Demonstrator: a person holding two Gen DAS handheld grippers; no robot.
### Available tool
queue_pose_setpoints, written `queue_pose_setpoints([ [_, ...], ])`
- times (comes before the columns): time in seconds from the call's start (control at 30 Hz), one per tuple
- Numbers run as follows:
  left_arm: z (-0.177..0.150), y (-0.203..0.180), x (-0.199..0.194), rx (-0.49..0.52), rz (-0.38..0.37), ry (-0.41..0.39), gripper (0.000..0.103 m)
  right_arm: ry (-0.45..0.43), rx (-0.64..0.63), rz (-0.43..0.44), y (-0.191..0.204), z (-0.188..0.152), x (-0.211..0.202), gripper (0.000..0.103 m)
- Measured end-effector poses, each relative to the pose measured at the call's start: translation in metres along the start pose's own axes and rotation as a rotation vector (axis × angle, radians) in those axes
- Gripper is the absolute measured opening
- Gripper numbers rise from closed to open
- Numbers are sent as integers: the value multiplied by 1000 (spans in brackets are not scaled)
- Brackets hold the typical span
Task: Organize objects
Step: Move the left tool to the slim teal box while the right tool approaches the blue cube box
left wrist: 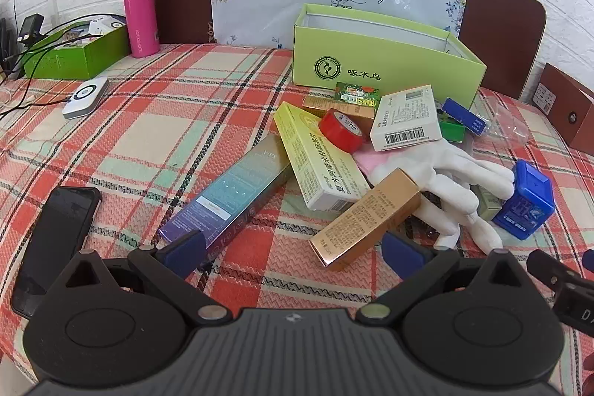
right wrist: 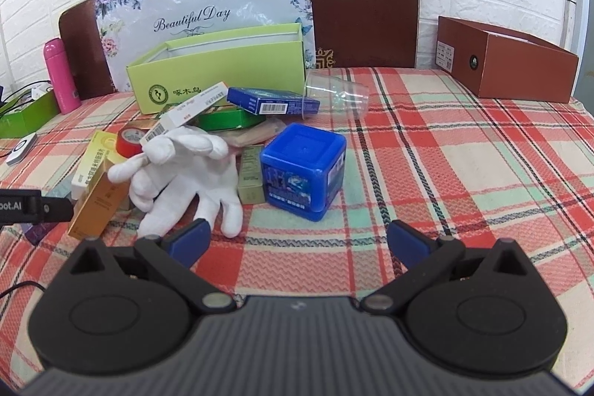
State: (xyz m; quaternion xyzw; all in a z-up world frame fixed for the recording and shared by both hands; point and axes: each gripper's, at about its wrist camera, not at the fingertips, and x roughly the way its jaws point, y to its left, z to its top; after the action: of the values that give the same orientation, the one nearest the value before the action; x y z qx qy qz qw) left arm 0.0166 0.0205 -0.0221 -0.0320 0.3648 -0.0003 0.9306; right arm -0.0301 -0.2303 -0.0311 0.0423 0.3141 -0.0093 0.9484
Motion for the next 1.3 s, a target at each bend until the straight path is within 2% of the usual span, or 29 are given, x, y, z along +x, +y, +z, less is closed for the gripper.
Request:
queue_pose_setpoints([
  [0.4,2,-1,10,-1,-7,25,103,4,-13,7,1,1,14,103],
  [0.53,1,3,12,4,-45,24,103,-16,-47,0,4,1,17,103],
  [0.63,0,10,11,2,-83,1,103,-19,-36,35,2,2,18,103],
  [0.83,9,41,13,-45,-89,-40,103,-17,26,78,-6,2,24,103],
  [0.97,21,55,29,10,-78,-38,102,-18,51,78,-12,3,28,103],
  [1.07,26,56,53,79,-87,26,87,-18,69,69,-16,5,29,103],
  [1.13,28,55,68,87,-104,53,82,-15,82,49,-19,6,31,103],
  [1.17,28,55,75,85,-107,69,74,-15,79,42,-20,6,32,103],
  [1.23,29,50,79,97,-90,60,69,-23,54,26,-21,9,33,103],
  [1.3,29,46,74,97,-127,67,51,-49,16,5,-22,13,36,103],
])
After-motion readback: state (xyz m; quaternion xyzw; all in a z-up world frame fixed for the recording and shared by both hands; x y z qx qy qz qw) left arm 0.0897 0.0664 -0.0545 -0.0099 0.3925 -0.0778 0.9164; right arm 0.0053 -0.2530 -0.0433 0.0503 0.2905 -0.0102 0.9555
